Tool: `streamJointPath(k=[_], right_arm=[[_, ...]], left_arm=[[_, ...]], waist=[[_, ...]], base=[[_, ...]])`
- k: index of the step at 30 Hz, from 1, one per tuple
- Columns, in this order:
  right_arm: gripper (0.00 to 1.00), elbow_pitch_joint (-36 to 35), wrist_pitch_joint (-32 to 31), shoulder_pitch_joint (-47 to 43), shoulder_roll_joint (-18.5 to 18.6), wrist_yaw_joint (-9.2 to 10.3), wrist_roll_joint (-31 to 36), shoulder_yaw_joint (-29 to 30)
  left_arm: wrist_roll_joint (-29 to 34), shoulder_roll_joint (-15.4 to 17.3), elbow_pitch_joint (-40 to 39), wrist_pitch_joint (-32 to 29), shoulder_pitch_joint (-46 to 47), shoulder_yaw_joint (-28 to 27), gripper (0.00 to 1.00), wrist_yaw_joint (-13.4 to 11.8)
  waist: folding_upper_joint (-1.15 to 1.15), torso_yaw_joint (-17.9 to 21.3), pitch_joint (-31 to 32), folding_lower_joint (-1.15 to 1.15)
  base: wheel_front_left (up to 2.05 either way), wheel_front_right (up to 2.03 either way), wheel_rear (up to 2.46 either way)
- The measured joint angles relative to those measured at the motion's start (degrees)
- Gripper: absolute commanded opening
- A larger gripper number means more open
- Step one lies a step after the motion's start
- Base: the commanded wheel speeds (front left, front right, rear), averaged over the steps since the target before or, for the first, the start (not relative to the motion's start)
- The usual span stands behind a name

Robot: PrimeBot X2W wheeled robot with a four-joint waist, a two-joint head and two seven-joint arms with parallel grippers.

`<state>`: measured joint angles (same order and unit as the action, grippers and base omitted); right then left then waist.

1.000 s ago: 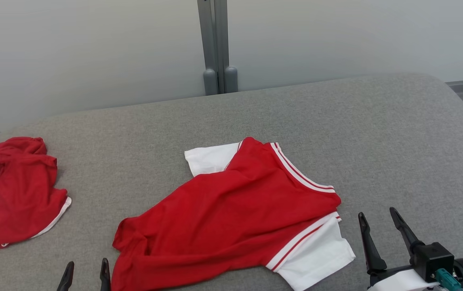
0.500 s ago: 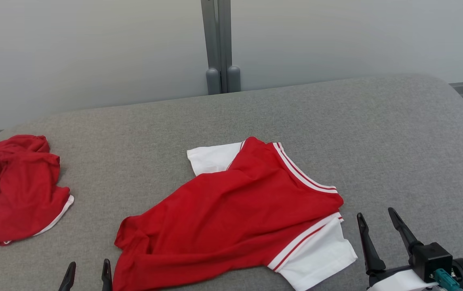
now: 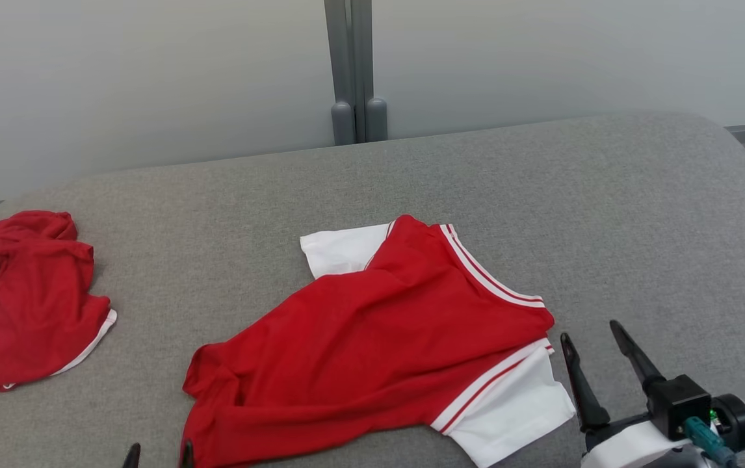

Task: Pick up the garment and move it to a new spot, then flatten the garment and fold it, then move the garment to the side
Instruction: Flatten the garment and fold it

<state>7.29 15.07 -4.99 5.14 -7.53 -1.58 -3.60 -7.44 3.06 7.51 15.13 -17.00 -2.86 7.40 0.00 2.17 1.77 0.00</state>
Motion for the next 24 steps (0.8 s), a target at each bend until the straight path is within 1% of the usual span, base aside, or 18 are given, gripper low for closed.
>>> streamJointPath(k=[2, 3, 6, 10, 15, 24], right_arm=[[1.0, 3.48, 0.0, 0.57, 1.66, -0.01, -0.33, -1.79], [1.0, 5.34, -0.73, 0.92, 2.36, -0.01, -0.43, -2.33], [1.0, 9.14, -6.78, 2.51, 4.59, -0.01, -1.2, -4.2], [1.0, 12.1, -13.86, 3.99, 5.54, -0.01, -2.57, -4.78], [1.0, 14.95, -19.34, 6.41, 5.78, -0.01, -3.75, -6.1], [1.0, 18.78, -22.92, 10.14, 4.98, -0.01, -4.49, -7.92]], left_arm=[[-0.12, 0.26, 3.26, -0.03, 0.1, 0.45, 1.0, 0.09], [-0.56, 0.7, 5.14, -1.32, 0.14, 1.35, 1.0, 0.09], [-2.81, 1.72, 8.11, -5.56, 1.39, 3.15, 1.0, 0.09], [-5.16, 3.02, 10.02, -9.98, 3.85, 4.15, 1.0, 0.09], [-6.25, 3.65, 11.46, -14.01, 5.72, 4.58, 1.0, 0.09], [-7.82, 4.58, 12.35, -15.55, 7.9, 6.31, 1.0, 0.09]], waist=[[0.0, -0.06, -0.19, 0.0], [0.0, -0.1, -0.3, 0.0], [0.0, -0.22, -0.72, 0.0], [0.0, -0.29, -1.58, 0.0], [0.0, 0.05, -3.27, 0.0], [0.0, 0.53, -6.55, 0.0]], base=[[0.0, 0.0, 0.0], [0.0, 0.0, 0.0], [0.0, 0.0, 0.0], [0.0, 0.0, 0.0], [0.0, 0.0, 0.0], [0.0, 0.0, 0.0]])
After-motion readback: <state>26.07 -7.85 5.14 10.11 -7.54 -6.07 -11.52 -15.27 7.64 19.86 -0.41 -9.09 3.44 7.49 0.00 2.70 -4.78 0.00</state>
